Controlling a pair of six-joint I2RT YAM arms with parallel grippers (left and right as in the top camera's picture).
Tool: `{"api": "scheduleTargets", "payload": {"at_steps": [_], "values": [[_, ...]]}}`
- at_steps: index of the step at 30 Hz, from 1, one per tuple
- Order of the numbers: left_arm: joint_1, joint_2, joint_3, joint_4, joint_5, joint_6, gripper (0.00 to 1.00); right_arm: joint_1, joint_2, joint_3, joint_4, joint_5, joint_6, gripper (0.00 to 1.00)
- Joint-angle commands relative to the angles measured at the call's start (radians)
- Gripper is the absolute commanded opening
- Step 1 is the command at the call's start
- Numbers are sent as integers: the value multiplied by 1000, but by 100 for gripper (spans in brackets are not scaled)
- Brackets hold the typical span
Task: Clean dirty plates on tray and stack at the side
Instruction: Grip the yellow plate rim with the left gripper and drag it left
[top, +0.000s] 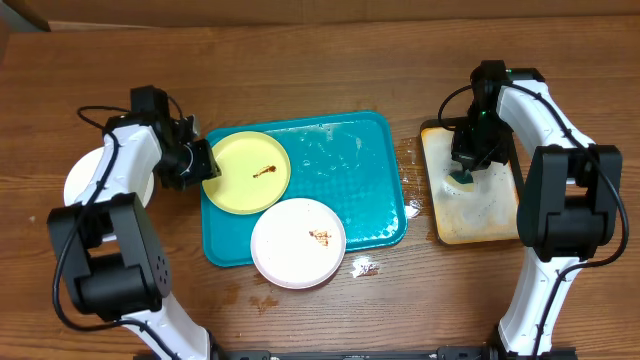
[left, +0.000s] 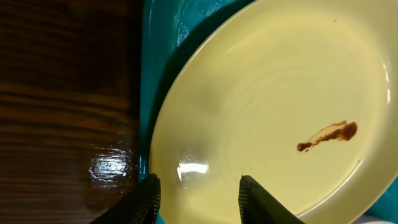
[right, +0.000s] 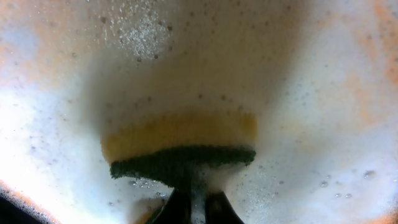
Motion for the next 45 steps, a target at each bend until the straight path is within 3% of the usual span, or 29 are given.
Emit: {"api": "scheduleTargets", "payload": {"at_steps": [1,9,16,23,28,33,37,45], "values": [[1,46,3,-2,16,21,46,-3,-20,-6,-10,9,-1,4],[1,67,3,-2,16,14,46,-3,-20,-6,-18,9,-2,4],[-6,59,20,-18,24,-3,54,-3,-20,-6,-19,9,-1,4],[-25,57,171,-142,20,-5,54,-3,-20,-6,-26,9,-2,4],[-33,56,291,-230,-21,-10,47,-3,-20,-6,-26,6,-2,4],[-35,58,236,-206,-93,-37,41,-3,-20,-6,-26,-10,-9,4],[-35,58,134,-135,-146,-56,47,-3,-20,-6,-26,-10,-9,4],[-34,58,66,-80,-162,-62,48,-3,-20,-6,-27,-10,-9,4]]}}
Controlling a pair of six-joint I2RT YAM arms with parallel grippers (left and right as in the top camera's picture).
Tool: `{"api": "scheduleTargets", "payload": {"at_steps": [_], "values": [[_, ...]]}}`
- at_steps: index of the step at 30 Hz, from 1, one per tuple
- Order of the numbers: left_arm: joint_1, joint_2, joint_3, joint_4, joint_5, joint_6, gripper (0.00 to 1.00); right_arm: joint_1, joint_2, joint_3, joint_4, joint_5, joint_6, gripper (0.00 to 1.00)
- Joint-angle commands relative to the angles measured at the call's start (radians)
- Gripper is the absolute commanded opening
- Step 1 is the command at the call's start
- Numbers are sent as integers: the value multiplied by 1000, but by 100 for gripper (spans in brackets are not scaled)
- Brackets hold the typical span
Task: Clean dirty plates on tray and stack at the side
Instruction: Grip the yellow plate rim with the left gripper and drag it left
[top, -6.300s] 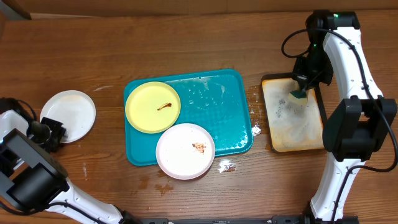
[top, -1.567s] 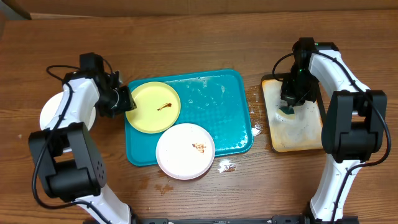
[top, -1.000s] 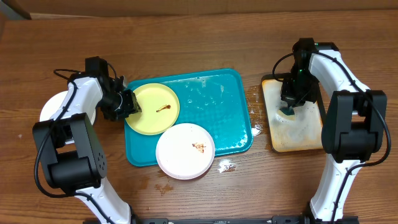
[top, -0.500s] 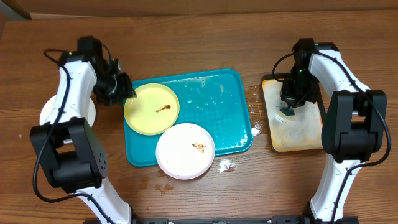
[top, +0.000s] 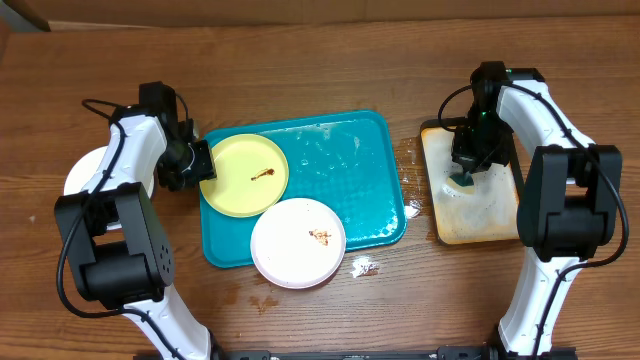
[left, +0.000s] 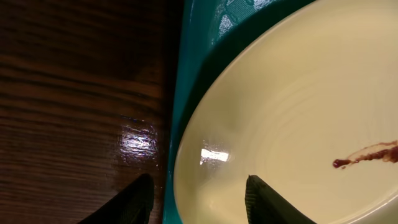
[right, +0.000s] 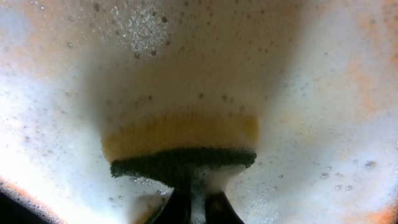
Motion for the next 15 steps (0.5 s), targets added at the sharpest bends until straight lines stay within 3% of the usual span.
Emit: {"api": "scheduleTargets", "payload": {"at_steps": [1,3,5,10,15], "values": [[-6,3,-6,9,-23,-13,43,-3,-20,-6,-5,-7,-8,4],[-7,3,-9,13,-23,-13,31,-3,-20,-6,-5,-7,-8,4],[-8,3,-11,16,-21,-13,26,-3,-20,-6,-5,-7,-8,4],[-8,3,-21,27,-21,-13,34,-3,-20,-6,-9,-7,-8,4],[-8,3,-48,47,-21,-12,36,-3,-20,-6,-11,-7,-8,4]]}}
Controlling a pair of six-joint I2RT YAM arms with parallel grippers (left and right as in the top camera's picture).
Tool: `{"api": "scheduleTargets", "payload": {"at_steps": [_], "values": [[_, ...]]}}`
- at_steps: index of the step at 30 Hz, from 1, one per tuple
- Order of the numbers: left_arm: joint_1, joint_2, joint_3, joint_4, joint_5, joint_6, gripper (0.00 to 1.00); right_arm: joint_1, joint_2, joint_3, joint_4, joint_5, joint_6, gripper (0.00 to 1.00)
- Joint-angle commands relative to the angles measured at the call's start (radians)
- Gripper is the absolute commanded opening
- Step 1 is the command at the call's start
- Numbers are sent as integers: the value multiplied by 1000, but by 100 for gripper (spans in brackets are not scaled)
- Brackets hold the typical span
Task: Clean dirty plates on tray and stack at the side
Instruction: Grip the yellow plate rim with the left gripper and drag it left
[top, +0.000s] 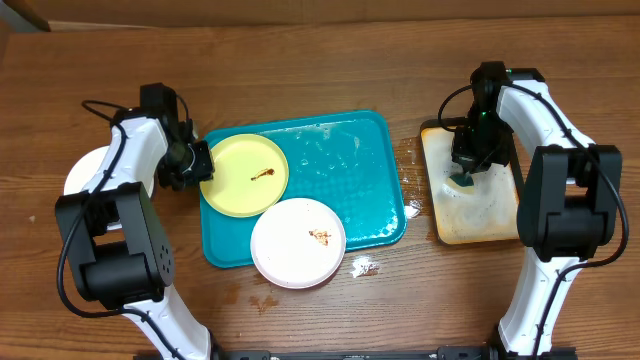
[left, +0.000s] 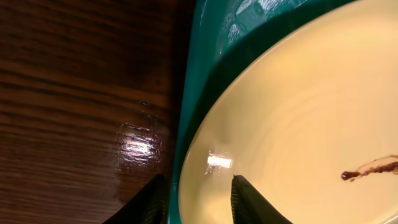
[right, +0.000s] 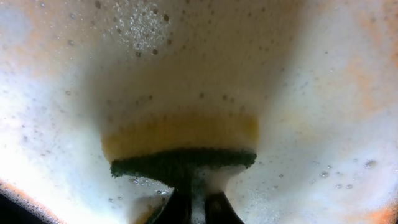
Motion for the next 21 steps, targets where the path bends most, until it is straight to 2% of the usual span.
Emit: {"api": "scheduleTargets", "payload": {"at_steps": [1,6,14,18,21], "values": [[-8,5,-25,10,-9,-2,35,-3,-20,-6,-9,-4,-8,4],[-8,5,-29,23,29,5,32,-3,-20,-6,-12,-4,-8,4],[-41,5,-29,26,35,20,33,-3,-20,-6,-12,-5,-8,4],[-68,5,-29,31,35,19,29,-3,-20,-6,-16,-5,-11,4],[-86,5,-28,31,33,14,30,-3,-20,-6,-17,-5,-11,4]]}}
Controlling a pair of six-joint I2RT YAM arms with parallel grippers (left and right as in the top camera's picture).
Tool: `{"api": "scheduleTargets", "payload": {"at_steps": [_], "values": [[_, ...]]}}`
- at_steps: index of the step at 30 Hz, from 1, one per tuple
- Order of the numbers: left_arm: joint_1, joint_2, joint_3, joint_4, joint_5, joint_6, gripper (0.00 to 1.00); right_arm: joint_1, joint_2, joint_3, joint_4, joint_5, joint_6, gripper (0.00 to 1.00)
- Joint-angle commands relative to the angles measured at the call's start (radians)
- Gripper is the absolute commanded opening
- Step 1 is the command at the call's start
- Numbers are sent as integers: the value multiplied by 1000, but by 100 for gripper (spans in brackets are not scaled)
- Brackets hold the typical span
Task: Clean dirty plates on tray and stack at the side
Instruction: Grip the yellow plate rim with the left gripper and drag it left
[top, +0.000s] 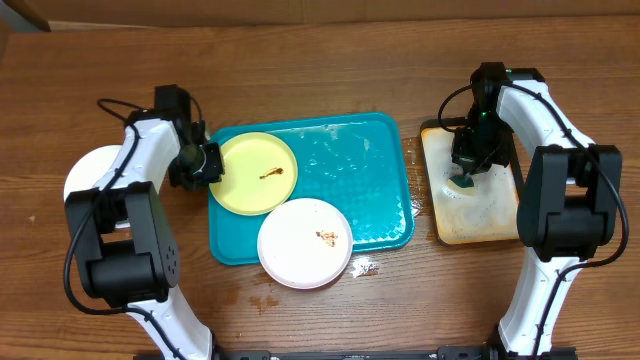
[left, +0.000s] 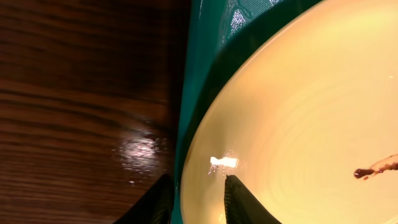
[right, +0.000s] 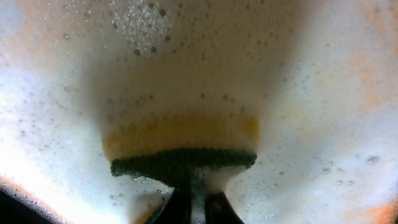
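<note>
A yellow plate (top: 258, 172) with a brown smear lies at the back left of the teal tray (top: 370, 170). My left gripper (top: 207, 165) is at the plate's left rim. In the left wrist view the left gripper (left: 196, 180) pinches that rim, one finger on the yellow plate (left: 298, 124) and the other outside over the tray's lip (left: 196, 62). A stained white plate (top: 305, 257) overhangs the tray's front edge. My right gripper (top: 465, 175) is shut on a yellow-green sponge (right: 180, 146), which sits in foam.
A clean white plate (top: 85, 172) lies on the table at the far left. The tan soapy tray (top: 480, 225) stands at the right. Small foam blobs (top: 365, 267) lie on the wood by the teal tray's front right corner.
The teal tray and both plates sit slightly further right. My left gripper has shifted right with them, and its fingers stand a little closer together on the yellow rim. The right arm is unchanged.
My left gripper first stood open at the yellow plate's left rim. Then its fingers straddled the rim wide apart, then closer. Now they pinch it, and the tray has shifted right. The right gripper held the sponge in the foam throughout.
</note>
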Motion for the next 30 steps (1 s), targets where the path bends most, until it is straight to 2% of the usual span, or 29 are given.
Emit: {"api": "scheduleTargets", "payload": {"at_steps": [1,4,11,23,30], "values": [[-30,5,-7,-2,26,5,30,-3,-20,-6,-6,-5,-11,4],[-32,5,-6,-7,5,-12,36,-3,-20,-6,-6,-5,-14,4],[-31,5,-3,-11,3,-16,44,-3,-20,-6,-6,-5,-14,4],[-30,5,153,-77,-11,-8,44,-3,-20,-6,-10,-5,-14,4],[-31,6,161,-81,17,-8,44,-3,-20,-6,-11,-5,-14,4]]}}
